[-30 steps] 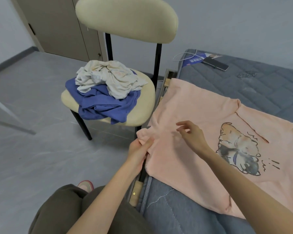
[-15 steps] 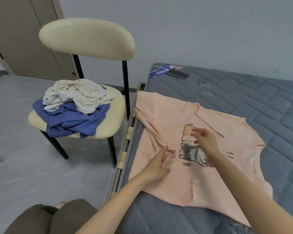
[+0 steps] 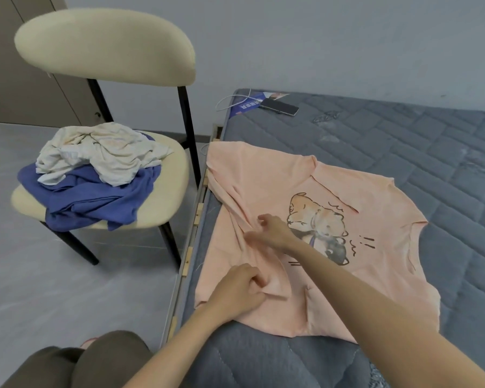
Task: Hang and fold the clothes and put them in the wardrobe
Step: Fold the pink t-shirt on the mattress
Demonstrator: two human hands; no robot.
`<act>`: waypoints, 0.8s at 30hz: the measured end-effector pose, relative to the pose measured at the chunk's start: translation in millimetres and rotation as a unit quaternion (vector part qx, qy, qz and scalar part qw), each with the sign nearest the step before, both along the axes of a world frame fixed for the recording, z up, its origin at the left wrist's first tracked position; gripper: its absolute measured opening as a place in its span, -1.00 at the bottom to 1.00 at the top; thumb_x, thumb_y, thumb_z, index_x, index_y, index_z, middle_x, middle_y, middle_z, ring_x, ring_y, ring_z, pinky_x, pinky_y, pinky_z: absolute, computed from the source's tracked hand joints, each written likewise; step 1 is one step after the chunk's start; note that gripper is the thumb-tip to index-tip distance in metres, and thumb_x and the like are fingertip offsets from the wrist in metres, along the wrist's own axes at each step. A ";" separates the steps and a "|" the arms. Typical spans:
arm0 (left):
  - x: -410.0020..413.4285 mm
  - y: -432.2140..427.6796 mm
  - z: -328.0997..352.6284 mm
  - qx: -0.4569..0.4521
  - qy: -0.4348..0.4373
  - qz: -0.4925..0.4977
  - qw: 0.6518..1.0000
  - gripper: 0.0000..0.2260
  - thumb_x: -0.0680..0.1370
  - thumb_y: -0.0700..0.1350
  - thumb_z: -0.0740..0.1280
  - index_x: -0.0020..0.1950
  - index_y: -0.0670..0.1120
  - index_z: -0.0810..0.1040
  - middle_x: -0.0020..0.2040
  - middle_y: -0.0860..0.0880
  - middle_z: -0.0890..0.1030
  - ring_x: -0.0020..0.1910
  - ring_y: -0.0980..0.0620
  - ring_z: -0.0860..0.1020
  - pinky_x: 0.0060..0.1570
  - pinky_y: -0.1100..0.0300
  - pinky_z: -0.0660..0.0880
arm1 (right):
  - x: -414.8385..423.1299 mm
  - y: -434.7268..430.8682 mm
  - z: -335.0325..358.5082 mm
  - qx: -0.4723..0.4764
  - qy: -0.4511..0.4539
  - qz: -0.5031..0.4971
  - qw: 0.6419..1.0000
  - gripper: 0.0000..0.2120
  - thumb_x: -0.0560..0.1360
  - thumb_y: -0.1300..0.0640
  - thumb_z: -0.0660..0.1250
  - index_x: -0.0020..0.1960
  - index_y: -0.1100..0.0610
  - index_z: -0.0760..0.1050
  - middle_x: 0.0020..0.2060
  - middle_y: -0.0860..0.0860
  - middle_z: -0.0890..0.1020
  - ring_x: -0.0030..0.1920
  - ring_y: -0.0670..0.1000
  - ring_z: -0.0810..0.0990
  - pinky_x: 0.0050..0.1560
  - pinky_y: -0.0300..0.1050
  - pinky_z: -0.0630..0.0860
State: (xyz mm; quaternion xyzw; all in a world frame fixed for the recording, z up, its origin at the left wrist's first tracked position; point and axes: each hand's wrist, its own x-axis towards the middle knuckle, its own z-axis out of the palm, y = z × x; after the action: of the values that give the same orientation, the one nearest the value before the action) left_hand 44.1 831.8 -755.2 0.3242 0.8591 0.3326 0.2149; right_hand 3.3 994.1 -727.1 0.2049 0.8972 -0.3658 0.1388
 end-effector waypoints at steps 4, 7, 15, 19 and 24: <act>-3.9 -3.7 -0.3 0.027 -0.023 -0.008 0.999 -0.96 0.43 -0.07 0.37 -0.14 0.03 0.58 -0.22 0.18 0.51 -0.24 0.21 0.41 -0.21 0.42 0.26 | -15.6 -6.4 -6.0 0.012 -0.035 0.026 0.999 -0.44 0.42 -0.04 0.41 0.31 0.18 0.35 0.21 0.10 0.50 0.14 0.07 0.49 0.07 -0.11 0.42; -7.2 -3.2 4.3 0.027 -0.034 -0.015 0.999 -0.97 0.40 -0.08 0.37 -0.18 0.02 0.58 -0.25 0.20 0.50 -0.21 0.21 0.42 -0.16 0.42 0.28 | -18.2 -8.3 -4.4 0.044 -0.037 0.067 0.996 -0.54 0.40 0.01 0.41 0.19 0.17 0.36 0.09 0.11 0.53 0.03 0.10 0.52 -0.08 -0.08 0.44; -7.2 8.2 21.2 0.023 -0.032 -0.057 0.998 -0.91 0.38 -0.05 0.41 -0.25 0.13 0.55 -0.08 0.18 0.45 0.05 0.10 0.31 0.08 0.42 0.23 | 0.8 10.2 18.6 0.052 0.079 -0.028 0.995 -0.81 0.46 0.06 0.30 -0.02 0.16 0.44 -0.15 0.05 0.52 -0.13 0.06 0.47 -0.22 -0.13 0.31; 6.7 28.4 31.0 -0.010 0.018 -0.101 0.995 -0.94 0.41 -0.01 0.43 -0.19 0.04 0.61 0.20 0.20 0.37 0.25 0.11 0.20 0.18 0.26 0.09 | 28.2 35.3 16.9 -0.001 0.071 -0.121 0.990 -0.86 0.45 0.10 0.29 -0.07 0.17 0.43 -0.23 0.01 0.50 -0.19 0.06 0.48 -0.24 -0.13 0.40; 22.2 49.9 22.4 -0.075 0.001 -0.180 0.981 -0.96 0.43 -0.01 0.38 -0.18 0.07 0.54 0.53 0.14 0.11 0.52 0.07 -0.09 0.47 -0.01 -0.13 | 64.8 58.7 -2.8 -0.022 0.043 -0.178 0.983 -0.83 0.43 0.18 0.28 -0.30 0.12 0.34 -0.38 0.00 0.44 -0.29 0.04 0.44 -0.28 -0.11 0.38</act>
State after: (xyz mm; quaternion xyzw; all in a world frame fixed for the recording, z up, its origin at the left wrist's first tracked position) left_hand 66.3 881.8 -732.8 0.4569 0.8094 0.2230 0.2941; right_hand 68.1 1052.9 -729.8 0.3422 0.8433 -0.4127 0.0378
